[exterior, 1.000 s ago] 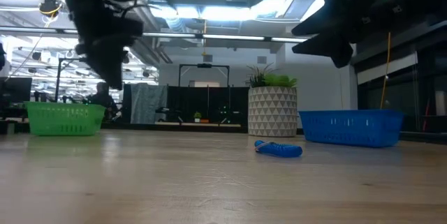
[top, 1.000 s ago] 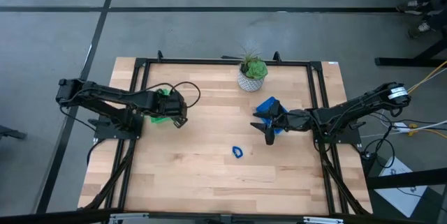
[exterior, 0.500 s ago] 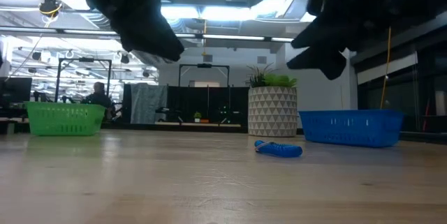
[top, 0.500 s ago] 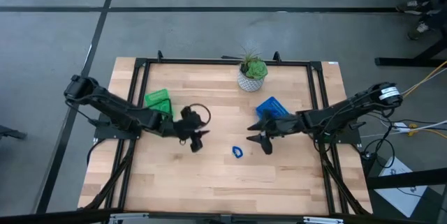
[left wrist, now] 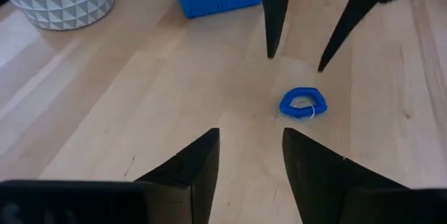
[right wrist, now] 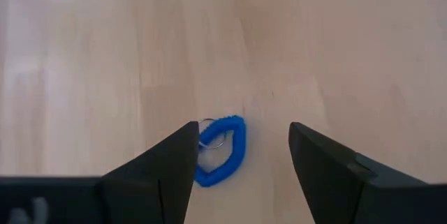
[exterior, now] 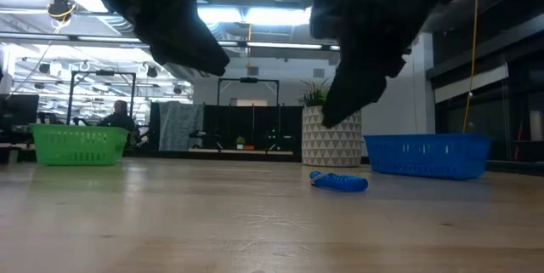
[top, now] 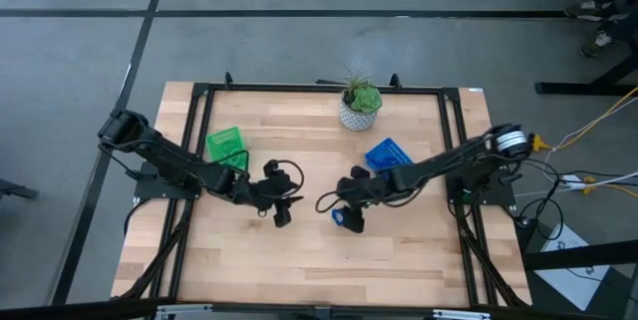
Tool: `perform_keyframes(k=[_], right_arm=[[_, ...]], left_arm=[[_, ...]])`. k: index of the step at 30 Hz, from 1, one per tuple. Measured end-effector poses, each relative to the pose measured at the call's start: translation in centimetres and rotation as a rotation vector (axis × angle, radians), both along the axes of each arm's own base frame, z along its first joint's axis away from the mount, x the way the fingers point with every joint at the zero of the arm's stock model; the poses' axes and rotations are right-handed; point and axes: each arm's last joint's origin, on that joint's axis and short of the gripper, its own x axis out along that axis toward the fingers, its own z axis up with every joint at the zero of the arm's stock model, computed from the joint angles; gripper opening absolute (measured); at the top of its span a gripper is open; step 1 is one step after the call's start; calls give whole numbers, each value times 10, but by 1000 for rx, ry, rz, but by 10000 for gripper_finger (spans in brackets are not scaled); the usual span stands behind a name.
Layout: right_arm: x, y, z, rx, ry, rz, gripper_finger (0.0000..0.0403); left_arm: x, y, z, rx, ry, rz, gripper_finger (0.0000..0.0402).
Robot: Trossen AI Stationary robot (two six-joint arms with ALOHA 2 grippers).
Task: Sort spring keychains
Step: Put the blue spring keychain in the blue bin
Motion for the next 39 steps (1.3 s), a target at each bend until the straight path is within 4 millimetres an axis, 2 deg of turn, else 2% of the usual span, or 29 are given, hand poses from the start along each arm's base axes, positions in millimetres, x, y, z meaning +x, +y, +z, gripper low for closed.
perform_keyframes(k=[6, 11, 15, 21, 28, 32, 39], right_arm=[[18, 4, -14, -31, 161, -9, 220], [23, 5, -35, -49, 266, -18, 220], [26, 7, -43, -9, 287, -5, 220], [26, 7, -44, 9, 291, -48, 220], [24, 4, -46, -59, 301, -117, 217], [23, 1, -46, -103, 306, -145, 191], [23, -4, -46, -135, 303, -171, 110]], left_arm=[[-1, -1, -1, -14, 3, 3, 152], [-1, -1, -1, -14, 4, 3, 152], [-1, -1, -1, -13, 4, 3, 152], [-1, -1, -1, -13, 4, 3, 152], [-1, -1, -1, -11, 4, 6, 152], [-1, -1, -1, -9, 3, 9, 152], [-1, -1, -1, -7, 3, 11, 152]])
